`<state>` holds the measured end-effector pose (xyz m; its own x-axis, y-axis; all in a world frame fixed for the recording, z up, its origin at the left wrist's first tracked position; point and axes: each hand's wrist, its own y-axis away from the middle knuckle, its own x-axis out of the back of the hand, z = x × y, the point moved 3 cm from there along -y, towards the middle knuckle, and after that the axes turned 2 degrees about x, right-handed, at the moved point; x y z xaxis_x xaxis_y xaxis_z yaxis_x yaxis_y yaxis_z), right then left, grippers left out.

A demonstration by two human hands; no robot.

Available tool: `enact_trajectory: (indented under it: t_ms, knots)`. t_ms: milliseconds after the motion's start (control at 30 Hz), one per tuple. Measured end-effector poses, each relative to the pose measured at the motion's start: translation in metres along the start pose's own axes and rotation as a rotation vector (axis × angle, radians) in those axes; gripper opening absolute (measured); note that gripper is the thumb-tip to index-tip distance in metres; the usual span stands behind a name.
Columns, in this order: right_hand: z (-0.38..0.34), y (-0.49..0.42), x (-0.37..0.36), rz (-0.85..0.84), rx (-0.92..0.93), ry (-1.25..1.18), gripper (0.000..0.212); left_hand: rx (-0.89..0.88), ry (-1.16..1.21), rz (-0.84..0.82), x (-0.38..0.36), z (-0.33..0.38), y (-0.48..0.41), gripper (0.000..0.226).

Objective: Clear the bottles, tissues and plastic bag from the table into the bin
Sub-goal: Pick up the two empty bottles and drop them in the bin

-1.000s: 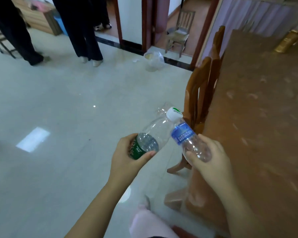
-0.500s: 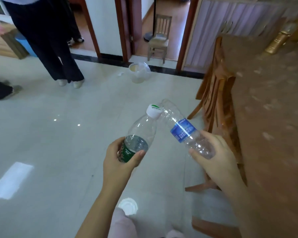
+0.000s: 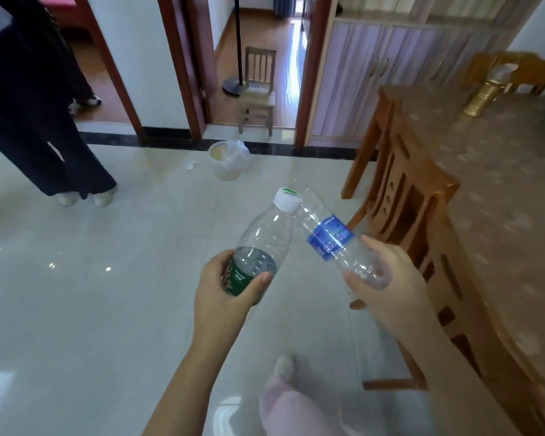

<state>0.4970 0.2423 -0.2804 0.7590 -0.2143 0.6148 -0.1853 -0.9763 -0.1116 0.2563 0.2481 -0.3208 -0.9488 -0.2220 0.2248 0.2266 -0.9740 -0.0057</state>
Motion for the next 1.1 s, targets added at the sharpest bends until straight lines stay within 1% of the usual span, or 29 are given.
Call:
enact_trajectory:
  t_ms: [67, 167, 300, 433, 600, 733, 900, 1100]
  knots:
    - [0.003, -0.030, -0.008, 0.021, -0.020, -0.011, 0.056, -0.017, 0.008, -0.032, -0.011, 0.003, -0.039, 0.044]
    - [0.005, -0.084, -0.013, 0.068, -0.045, -0.049, 0.055, -0.061, 0.003, -0.085, -0.035, 0.012, -0.102, 0.046]
    - [0.001, -0.168, -0.004, 0.170, -0.019, 0.042, 0.053, -0.106, 0.015, -0.156, -0.073, 0.040, -0.190, 0.043]
    - [-0.007, -0.248, 0.000, 0.195, -0.007, 0.033, 0.056, -0.160, 0.033, -0.160, -0.105, 0.065, -0.273, 0.051]
    - [-0.007, -0.339, -0.018, 0.173, -0.035, -0.017, 0.055, -0.155, 0.040, -0.172, -0.134, 0.066, -0.364, 0.059]
    - [-0.003, -0.418, -0.042, 0.192, -0.078, -0.024, 0.048, -0.151, 0.036, -0.189, -0.154, 0.060, -0.453, 0.056]
    - [-0.015, -0.531, -0.073, 0.258, -0.099, -0.005, 0.049, -0.163, 0.051, -0.246, -0.176, 0.064, -0.575, 0.060]
    - [-0.027, -0.639, -0.084, 0.357, -0.151, 0.031, 0.052, -0.214, 0.033, -0.382, -0.219, 0.090, -0.700, 0.049]
